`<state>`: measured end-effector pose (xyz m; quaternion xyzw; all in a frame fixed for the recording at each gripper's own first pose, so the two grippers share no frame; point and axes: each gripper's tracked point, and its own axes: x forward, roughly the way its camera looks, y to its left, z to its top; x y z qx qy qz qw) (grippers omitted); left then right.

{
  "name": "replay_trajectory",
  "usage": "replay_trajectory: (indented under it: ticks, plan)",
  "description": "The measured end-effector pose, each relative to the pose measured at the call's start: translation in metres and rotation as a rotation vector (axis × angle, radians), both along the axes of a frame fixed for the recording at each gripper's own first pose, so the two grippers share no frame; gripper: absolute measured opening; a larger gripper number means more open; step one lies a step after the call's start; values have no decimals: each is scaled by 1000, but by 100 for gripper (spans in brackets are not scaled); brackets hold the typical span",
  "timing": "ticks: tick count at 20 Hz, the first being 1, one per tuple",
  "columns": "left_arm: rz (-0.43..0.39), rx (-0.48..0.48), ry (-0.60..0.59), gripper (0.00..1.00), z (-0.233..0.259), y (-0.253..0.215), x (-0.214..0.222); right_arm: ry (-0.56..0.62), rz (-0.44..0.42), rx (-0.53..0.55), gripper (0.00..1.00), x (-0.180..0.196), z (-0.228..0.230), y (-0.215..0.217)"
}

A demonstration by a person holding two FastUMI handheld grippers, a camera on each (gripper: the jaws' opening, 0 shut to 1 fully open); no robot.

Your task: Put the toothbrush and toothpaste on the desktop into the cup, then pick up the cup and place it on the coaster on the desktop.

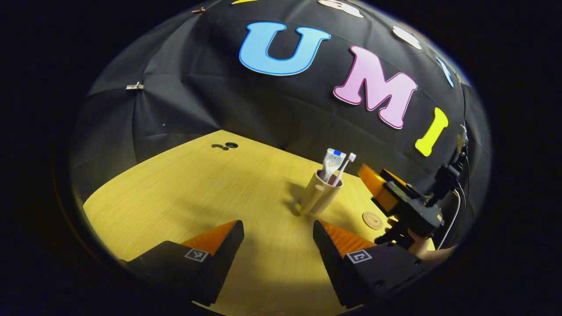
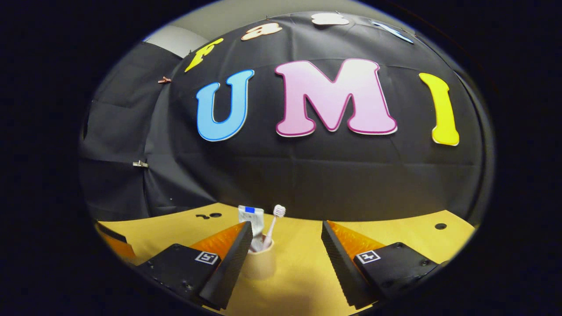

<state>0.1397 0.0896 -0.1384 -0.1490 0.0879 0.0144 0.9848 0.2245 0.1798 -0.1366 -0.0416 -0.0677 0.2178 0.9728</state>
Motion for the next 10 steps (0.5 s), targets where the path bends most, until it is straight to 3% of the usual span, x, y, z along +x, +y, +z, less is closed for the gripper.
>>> replay_trajectory:
  ticks: [10]
  plan:
    - [-191, 182, 77, 98, 23, -35, 60, 94, -139, -24, 96, -18, 22, -124]
